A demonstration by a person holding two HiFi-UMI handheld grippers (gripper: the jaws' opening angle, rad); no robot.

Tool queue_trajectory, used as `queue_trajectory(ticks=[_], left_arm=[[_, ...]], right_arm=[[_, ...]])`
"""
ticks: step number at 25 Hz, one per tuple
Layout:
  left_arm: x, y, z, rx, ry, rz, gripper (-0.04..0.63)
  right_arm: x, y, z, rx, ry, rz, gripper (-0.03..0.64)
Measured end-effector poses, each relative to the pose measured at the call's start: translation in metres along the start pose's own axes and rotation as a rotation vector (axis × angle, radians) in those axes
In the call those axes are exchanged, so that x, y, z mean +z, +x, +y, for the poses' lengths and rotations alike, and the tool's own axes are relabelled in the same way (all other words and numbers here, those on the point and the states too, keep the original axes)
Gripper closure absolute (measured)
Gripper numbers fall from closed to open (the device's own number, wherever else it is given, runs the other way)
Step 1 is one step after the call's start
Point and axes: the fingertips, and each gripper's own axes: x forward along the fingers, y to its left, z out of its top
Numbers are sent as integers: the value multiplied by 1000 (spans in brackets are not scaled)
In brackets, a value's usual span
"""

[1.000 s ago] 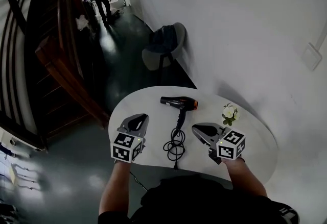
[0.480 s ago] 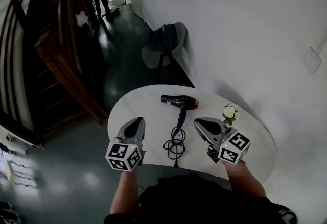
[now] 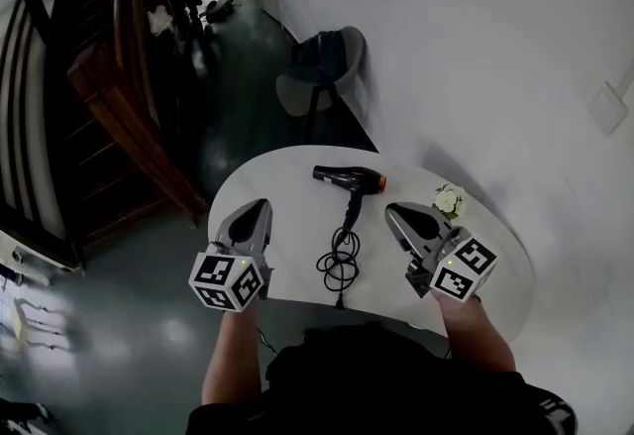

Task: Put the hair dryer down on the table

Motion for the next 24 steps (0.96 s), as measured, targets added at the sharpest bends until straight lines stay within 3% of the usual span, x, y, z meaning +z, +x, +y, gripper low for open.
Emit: queue_trajectory(ticks=[24], left_arm=[[-23, -2, -4, 21, 1, 75, 583]], right_arm=[[-18, -6, 9, 26, 45, 38, 606]])
